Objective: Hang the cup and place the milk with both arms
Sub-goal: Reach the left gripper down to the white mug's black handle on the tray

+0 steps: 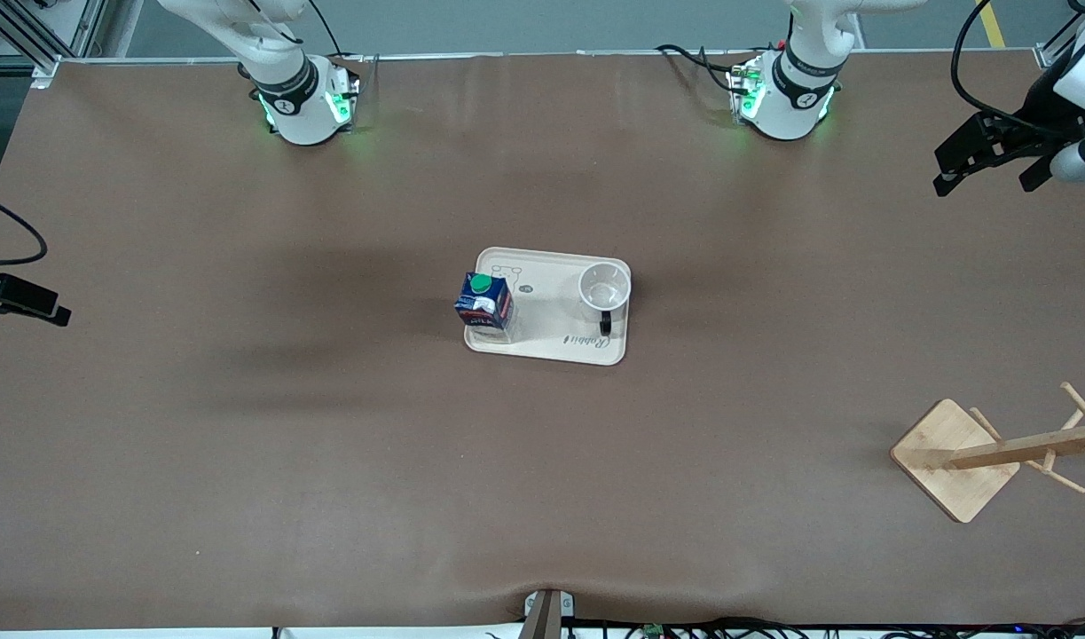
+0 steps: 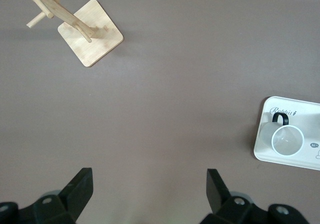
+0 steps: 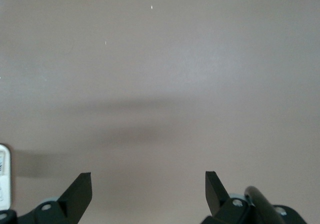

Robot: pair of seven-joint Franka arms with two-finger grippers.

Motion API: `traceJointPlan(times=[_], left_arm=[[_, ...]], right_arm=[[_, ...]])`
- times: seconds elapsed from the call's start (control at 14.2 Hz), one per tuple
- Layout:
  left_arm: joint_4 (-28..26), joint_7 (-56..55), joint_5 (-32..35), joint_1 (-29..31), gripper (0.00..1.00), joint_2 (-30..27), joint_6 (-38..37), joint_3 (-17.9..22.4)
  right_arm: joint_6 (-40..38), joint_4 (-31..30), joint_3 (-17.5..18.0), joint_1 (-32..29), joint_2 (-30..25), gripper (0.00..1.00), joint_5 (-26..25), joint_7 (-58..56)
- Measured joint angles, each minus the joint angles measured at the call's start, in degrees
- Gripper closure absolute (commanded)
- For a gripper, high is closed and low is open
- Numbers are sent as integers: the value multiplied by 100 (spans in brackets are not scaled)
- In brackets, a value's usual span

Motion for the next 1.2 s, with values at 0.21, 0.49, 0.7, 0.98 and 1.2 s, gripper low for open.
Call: traceJointPlan(times=[0.21,0.49,0.7,0.98,1.2], left_arm=[[23,9,0,0,0,45,0,3],[49,4,-7,-121,0,297,3,-75],[-160,-105,-15,-288,0,609,550,-554],[-534,-937,-16,-393,0,1148,1427,-1460],[-984,-1880,112,-547,0,1592,2336,-2048]], right_arm=[[430,-816,-9,-1,-596,0,-17,-154],[530,-1006,2,6,-662,0,-18,-177],[545,-1019,5,10,-646,0,-19,-179],[552,-1027,9,20,-621,0,-20,-182],[578,-1027,13,25,-571,0,-20,-184]])
